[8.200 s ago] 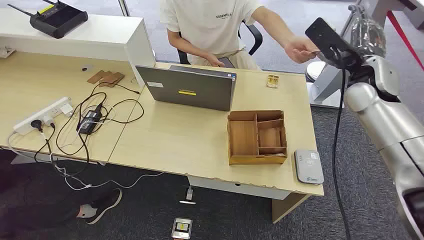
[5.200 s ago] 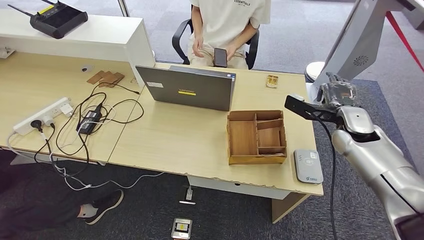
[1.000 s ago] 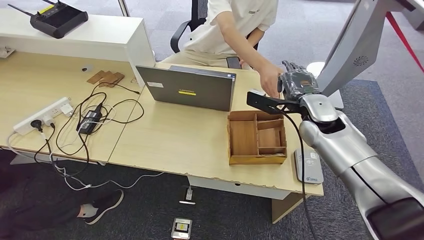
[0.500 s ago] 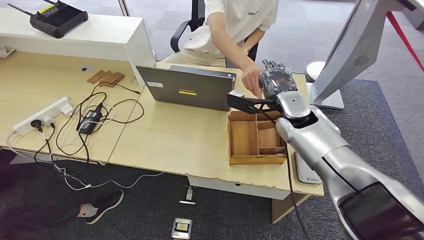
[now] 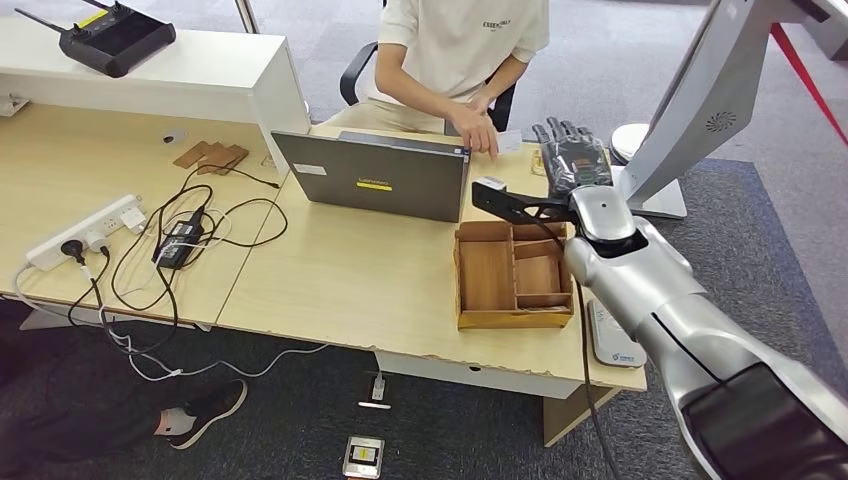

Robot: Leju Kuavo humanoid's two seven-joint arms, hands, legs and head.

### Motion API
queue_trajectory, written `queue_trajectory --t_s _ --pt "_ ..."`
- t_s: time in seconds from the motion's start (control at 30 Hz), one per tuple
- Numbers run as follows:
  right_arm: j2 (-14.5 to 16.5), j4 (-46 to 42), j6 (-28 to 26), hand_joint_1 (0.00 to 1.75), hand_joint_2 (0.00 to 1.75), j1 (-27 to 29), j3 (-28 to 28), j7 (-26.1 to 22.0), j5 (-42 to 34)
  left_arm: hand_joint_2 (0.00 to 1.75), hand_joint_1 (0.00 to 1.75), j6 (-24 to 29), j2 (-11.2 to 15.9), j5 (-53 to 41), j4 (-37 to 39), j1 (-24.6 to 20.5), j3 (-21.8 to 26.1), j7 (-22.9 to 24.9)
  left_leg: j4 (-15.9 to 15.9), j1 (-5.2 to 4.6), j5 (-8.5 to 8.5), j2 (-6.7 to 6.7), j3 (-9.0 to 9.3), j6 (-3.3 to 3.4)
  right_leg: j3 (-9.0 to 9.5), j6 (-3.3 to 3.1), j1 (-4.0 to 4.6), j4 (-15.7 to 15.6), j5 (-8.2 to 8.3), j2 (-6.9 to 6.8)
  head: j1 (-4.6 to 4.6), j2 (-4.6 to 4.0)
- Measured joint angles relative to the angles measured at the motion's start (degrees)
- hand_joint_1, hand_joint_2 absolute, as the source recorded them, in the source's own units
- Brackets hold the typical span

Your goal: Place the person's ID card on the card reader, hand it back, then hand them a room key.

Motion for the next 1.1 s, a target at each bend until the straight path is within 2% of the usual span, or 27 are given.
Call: queue_trajectory --t_s 0.23,0.4,0.73,0.9,1.1 --pt "-1.5 -3.6 -4.3 0.0 1.75 0.9 -4.4 -1.8 -9.6 0.0 0.0 2.3 0.0 1.7 0.5 1.6 1.8 -0.4 0.0 0.0 -0.01 0.02 0.0 0.0 -0.01 0.0 0.0 0.0 0.0 0.01 -0.01 0.0" --pt "-4.7 -10.9 -4.9 0.0 1.75 4.2 -7.4 -0.7 -15.8 0.0 0.0 3.8 0.0 3.2 0.8 2.9 2.8 -0.4 0.0 -0.01 -0.01 0.01 0.02 0.01 0.01 0.0 0.0 0.0 0.0 0.01 0.0 0.0" --pt "-14.6 -31.6 -5.2 0.0 1.75 16.9 -13.4 2.2 -28.2 0.0 0.0 4.6 0.0 5.2 1.3 4.2 3.7 0.1 0.0 -0.01 -0.03 0.02 0.04 0.01 0.01 0.0 -0.01 -0.1 0.0 0.01 -0.01 0.0" --pt "-18.8 -39.9 -5.2 0.0 1.75 24.6 -16.4 2.7 -29.6 0.0 0.0 4.6 0.0 5.4 1.4 4.2 3.7 0.8 0.0 0.0 -0.03 0.01 0.02 0.01 0.01 0.0 0.0 -0.1 -0.01 0.02 -0.01 0.0" --pt "-21.3 -45.1 -5.2 0.0 1.75 31.0 -18.8 2.7 -29.2 0.0 0.0 4.8 0.0 5.4 1.4 4.2 3.7 1.3 0.0 0.0 -0.03 0.08 0.02 0.0 0.01 0.0 0.0 -0.1 0.0 0.08 -0.01 0.0"
